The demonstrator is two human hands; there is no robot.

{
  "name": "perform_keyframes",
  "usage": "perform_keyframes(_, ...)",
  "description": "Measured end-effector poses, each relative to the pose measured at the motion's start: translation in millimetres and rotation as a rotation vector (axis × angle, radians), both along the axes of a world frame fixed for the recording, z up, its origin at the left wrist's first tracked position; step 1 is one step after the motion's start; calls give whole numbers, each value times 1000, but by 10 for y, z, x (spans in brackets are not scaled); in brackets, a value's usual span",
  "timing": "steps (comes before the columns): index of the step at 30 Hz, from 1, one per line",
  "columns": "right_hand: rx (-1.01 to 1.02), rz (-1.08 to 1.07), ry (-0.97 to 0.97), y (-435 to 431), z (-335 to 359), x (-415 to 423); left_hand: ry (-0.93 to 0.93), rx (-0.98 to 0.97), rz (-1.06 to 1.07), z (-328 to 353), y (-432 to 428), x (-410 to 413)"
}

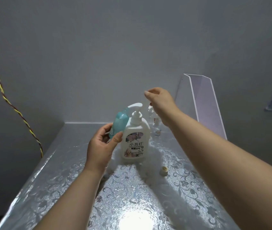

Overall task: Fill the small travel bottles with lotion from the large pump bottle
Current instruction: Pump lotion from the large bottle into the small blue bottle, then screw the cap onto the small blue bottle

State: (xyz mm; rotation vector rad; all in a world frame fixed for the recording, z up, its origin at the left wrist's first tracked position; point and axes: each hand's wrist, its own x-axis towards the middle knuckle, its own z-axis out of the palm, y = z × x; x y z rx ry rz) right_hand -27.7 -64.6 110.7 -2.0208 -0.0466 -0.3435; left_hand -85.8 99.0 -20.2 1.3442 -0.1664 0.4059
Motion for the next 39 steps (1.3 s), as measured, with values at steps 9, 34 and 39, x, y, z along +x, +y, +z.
perform_keyframes(9,-266,-4,283,-323,-368,-324,-4,57,-61,-5,79,-47)
perform_keyframes(34,-239,351,85,-292,132,-832,-76,91,-348,-5,-98,-200)
perform_keyframes(39,-410,437,-15,-124,305,-851,-68,138,-335,-20,-98,-183)
